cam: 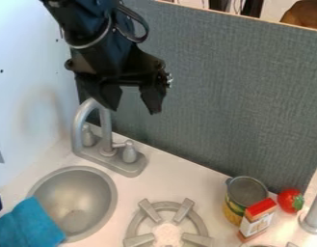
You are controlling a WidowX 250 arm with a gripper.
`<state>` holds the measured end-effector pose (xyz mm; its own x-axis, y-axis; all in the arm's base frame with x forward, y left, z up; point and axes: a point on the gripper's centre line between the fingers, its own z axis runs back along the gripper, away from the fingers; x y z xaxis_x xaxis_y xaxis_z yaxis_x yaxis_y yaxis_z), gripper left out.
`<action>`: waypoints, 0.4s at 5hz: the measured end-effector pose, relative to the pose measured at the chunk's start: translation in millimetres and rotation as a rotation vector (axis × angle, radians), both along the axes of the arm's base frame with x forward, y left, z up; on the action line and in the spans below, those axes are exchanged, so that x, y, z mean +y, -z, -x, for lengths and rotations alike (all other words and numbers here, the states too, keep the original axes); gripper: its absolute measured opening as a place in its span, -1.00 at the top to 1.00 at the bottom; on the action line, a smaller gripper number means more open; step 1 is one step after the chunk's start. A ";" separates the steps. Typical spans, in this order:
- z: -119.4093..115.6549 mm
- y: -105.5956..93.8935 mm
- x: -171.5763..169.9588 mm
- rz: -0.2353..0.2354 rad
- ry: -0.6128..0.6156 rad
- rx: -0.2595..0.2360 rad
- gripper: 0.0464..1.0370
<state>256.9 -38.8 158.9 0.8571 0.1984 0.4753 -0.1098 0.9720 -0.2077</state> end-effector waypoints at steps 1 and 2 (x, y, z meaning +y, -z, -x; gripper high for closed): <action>1.4 5.7 0.1 -0.002 0.000 0.020 -0.92; -15.4 34.8 -31.0 -0.054 0.137 0.076 -0.92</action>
<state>272.4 -69.8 124.1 0.9084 0.0530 0.4148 0.0114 0.9884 -0.1512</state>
